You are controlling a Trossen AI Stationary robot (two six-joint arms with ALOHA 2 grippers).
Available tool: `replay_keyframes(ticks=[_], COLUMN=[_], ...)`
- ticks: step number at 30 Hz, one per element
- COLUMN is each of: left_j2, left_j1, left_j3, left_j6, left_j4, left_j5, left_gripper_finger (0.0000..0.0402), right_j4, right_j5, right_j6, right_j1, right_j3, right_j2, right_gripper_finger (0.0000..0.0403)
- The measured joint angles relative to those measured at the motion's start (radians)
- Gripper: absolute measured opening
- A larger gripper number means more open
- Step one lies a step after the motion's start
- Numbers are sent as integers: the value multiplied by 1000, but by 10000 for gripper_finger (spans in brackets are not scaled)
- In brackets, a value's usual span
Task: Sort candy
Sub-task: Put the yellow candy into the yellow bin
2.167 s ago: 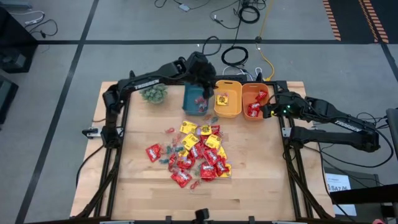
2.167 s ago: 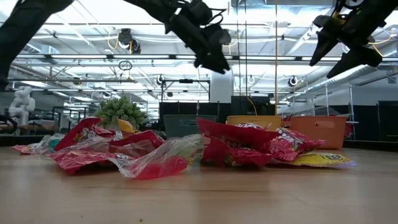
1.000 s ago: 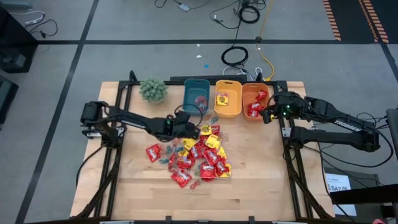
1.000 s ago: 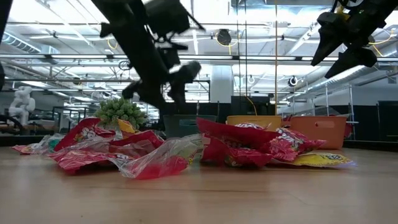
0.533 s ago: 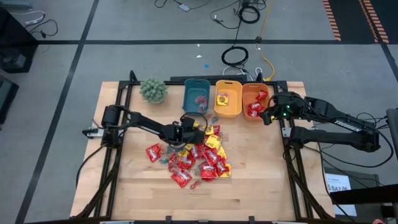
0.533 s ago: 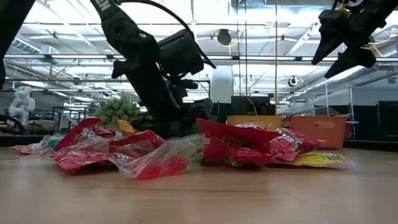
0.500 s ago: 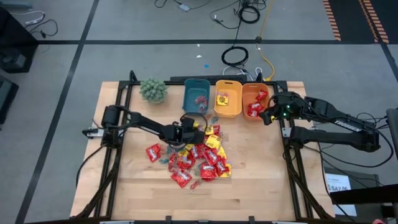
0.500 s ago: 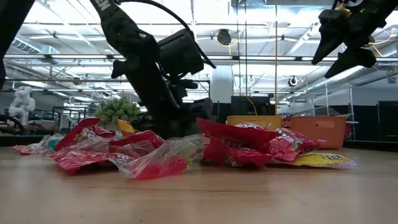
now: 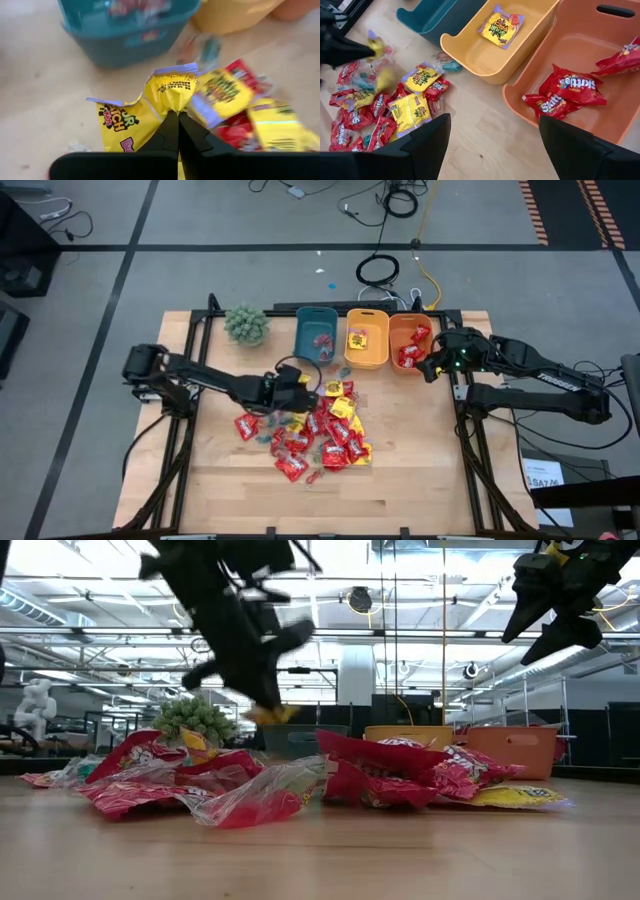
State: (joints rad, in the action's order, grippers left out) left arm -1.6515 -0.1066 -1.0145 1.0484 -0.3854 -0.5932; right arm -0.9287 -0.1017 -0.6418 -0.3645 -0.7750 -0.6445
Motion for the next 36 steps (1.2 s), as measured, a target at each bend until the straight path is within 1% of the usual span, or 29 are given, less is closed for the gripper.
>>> replay_keyframes(ticks=[3,5,7,10,12,16,18,21,23,25,29,31,36], left_j2=[78,107,115,105,75,-17,-76,-193,-273,-349,-475,-519,-552], left_j1=[3,17,50,124,181,298,350,411,439,464,494,502,524], left_j3=[-13,-30,-59,-117,-161,-279,-356,-489,-584,-680,-840,-889,-929], left_j6=[-63,-122,-210,-370,-462,-628,-701,-786,-819,-819,-820,-827,-853], left_j4=[3,14,45,124,196,249,252,252,243,233,171,144,130], left_j5=[-14,-13,20,107,159,249,320,461,552,644,799,842,853], left_gripper_finger=[2,2,2,1,1,1,1,6,19,37,85,111,170], right_j4=[4,14,32,62,80,90,88,87,88,87,86,84,84], right_j5=[-3,-3,-2,-2,-2,-5,-7,-7,-8,-9,-17,-27,-30], right_j6=[4,4,2,0,-1,-35,-56,-91,-111,-132,-176,-201,-239], right_j1=[0,0,0,0,0,0,0,0,0,0,0,0,0], right_j3=[0,0,0,0,0,0,0,0,0,0,0,0,0], right_j2=[0,0,0,0,0,0,0,0,0,0,0,0,0], right_gripper_finger=[297,297,297,297,297,297,297,297,297,297,297,297,297])
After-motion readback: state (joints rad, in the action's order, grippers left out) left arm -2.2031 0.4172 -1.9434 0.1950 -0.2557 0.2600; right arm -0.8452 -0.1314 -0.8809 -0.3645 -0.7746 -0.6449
